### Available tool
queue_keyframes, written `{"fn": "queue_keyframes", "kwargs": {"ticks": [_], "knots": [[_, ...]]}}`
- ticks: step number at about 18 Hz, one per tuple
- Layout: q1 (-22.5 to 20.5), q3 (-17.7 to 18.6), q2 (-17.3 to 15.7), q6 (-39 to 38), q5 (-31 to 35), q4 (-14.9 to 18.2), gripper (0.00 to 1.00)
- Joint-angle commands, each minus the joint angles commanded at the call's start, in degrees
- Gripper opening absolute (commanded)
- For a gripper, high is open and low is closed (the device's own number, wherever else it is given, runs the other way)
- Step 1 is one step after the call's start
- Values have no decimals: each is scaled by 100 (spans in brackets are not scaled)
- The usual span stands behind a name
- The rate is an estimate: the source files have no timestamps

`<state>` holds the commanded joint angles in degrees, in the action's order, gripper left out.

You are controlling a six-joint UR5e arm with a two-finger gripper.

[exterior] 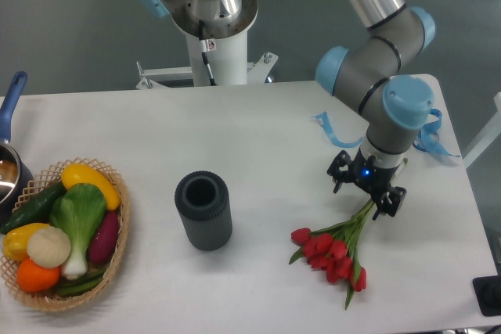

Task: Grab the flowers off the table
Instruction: 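Lower the gripper onto the tulip stems and close around them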

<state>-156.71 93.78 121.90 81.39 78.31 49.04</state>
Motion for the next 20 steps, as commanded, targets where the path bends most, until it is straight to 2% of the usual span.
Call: {"fn": "queue_keyframes", "kwargs": {"ticks": [17, 18, 20], "knots": [[97, 0, 237, 0, 26, -176, 100], [97, -17, 237, 0, 35, -176, 98], [97, -17, 237, -9, 26, -219, 86]]}}
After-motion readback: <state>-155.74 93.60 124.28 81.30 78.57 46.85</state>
